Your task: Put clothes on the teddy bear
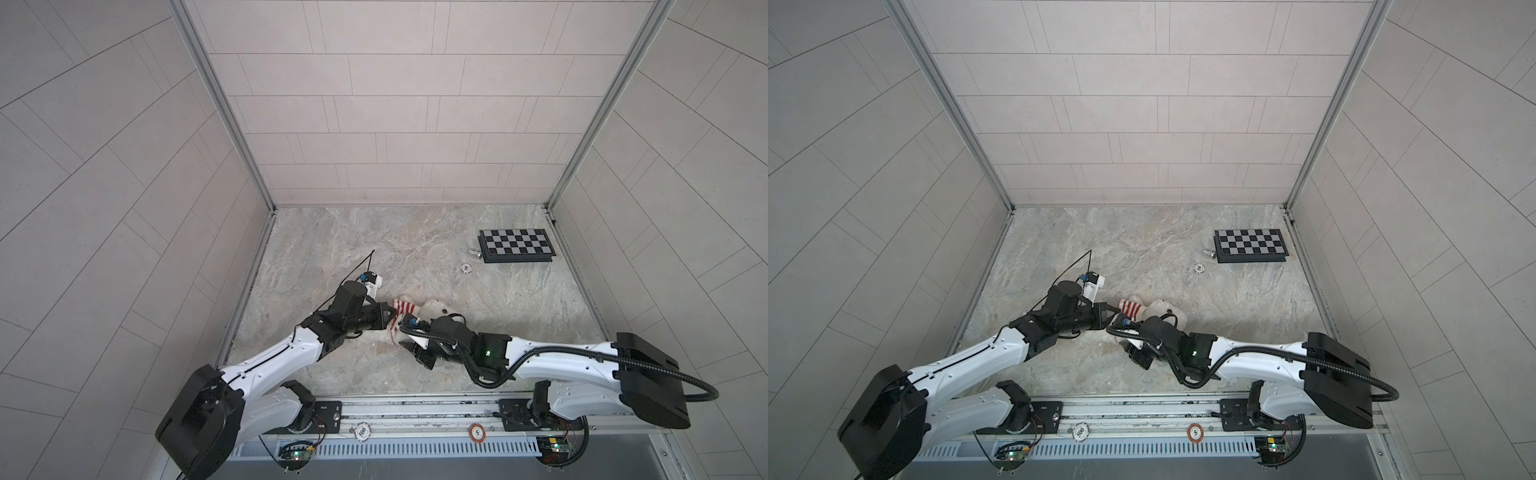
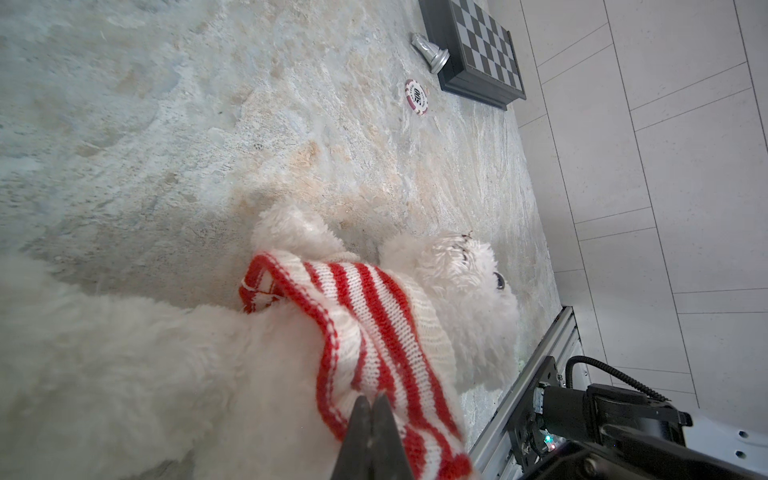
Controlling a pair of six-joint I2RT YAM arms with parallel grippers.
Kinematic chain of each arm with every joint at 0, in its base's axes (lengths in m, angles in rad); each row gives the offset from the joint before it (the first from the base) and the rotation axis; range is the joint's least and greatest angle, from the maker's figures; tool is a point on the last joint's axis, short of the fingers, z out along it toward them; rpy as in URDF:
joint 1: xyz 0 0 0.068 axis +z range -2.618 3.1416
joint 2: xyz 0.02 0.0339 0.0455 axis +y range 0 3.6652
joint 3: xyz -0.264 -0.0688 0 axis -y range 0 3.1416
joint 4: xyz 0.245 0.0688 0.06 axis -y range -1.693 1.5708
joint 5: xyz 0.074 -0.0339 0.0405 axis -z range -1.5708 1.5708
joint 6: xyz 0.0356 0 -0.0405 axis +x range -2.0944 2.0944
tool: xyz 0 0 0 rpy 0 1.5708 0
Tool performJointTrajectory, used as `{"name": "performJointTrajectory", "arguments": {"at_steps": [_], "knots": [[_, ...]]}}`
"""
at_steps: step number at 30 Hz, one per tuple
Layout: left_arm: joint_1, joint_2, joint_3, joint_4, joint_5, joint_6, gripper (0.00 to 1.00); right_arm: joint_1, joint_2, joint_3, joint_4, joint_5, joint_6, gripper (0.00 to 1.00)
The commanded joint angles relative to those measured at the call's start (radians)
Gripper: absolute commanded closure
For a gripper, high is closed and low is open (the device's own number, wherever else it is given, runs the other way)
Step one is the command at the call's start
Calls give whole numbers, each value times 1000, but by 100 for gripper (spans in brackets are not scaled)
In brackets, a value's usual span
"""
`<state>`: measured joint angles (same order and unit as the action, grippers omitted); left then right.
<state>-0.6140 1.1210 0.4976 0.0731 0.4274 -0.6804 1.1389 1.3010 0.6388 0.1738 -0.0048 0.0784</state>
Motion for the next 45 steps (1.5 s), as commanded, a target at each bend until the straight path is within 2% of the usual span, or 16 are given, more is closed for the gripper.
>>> {"name": "performJointTrajectory", "arguments": {"at_steps": [1,5,7,12,15,21,30,37,41,45], "knots": [[-3,-7,-15,43,11,-14,100,7,34,25,35,34,-20,60],[-3,-7,-15,50,12,-16,100,7,81,40,42,51,-13,62],[-3,-5,-15,50,13,-16,100,7,89,41,37,68,-10,66],[3,-3,-15,25,-8,-11,100,7,8,-6,44,101,-15,93],[30,-6,-26,7,-22,-8,100,5,-87,-84,90,124,-21,100],[78,-37,-49,-30,-56,5,100,-19,-277,-212,193,154,26,100],[89,-74,-64,-68,-90,27,100,-77,-364,-298,300,187,106,100],[59,-136,-35,-158,-135,93,100,-159,-315,-256,269,192,164,100],[33,-173,-51,-179,-170,85,100,-270,-243,-254,402,96,240,100],[3,-189,-54,-177,-180,80,100,-272,-188,-193,351,44,210,99]]}}
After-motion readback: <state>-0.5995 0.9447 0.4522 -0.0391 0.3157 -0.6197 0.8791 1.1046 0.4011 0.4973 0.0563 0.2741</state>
